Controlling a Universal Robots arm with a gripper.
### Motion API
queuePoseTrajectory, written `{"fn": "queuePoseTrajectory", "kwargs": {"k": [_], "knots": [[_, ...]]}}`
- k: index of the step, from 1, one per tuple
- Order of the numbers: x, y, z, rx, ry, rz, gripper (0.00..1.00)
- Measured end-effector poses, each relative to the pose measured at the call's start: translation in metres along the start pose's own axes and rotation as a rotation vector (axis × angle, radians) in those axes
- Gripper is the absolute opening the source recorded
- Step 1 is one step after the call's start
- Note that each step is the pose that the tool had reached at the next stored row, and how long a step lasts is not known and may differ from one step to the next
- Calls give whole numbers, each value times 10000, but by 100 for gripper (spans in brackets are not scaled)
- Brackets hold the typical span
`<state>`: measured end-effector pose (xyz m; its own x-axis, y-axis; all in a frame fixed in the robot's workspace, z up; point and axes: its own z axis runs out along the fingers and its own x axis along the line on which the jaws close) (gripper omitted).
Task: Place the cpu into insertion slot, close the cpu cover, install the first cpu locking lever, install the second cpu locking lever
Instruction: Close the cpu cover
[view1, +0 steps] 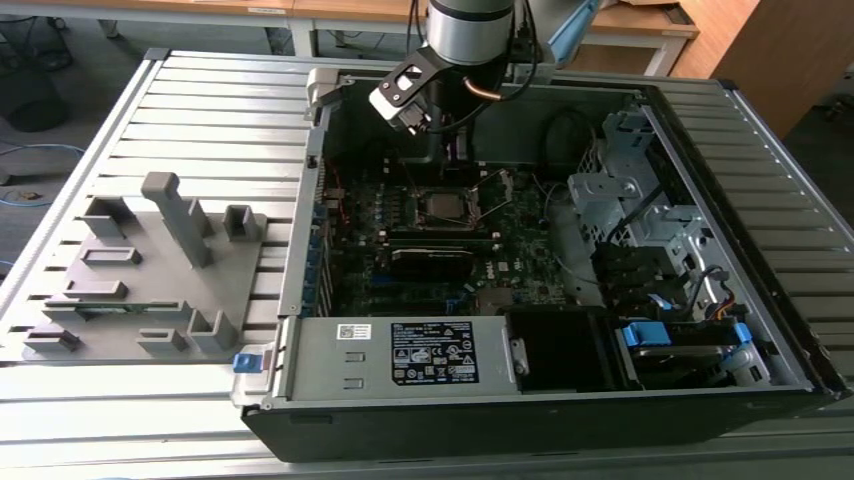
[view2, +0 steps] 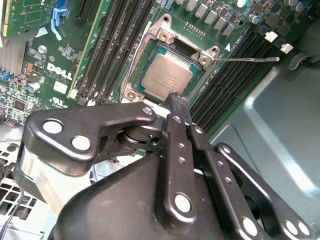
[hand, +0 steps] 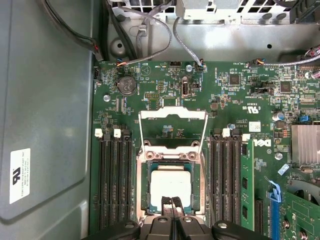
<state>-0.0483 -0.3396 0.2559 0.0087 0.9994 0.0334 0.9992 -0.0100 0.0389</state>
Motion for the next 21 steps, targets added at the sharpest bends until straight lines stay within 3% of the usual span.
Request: {"fn": "queuePoseTrajectory", "kwargs": {"k": [21], "knots": [[2, 3, -81, 1, -2, -1, 11]]}}
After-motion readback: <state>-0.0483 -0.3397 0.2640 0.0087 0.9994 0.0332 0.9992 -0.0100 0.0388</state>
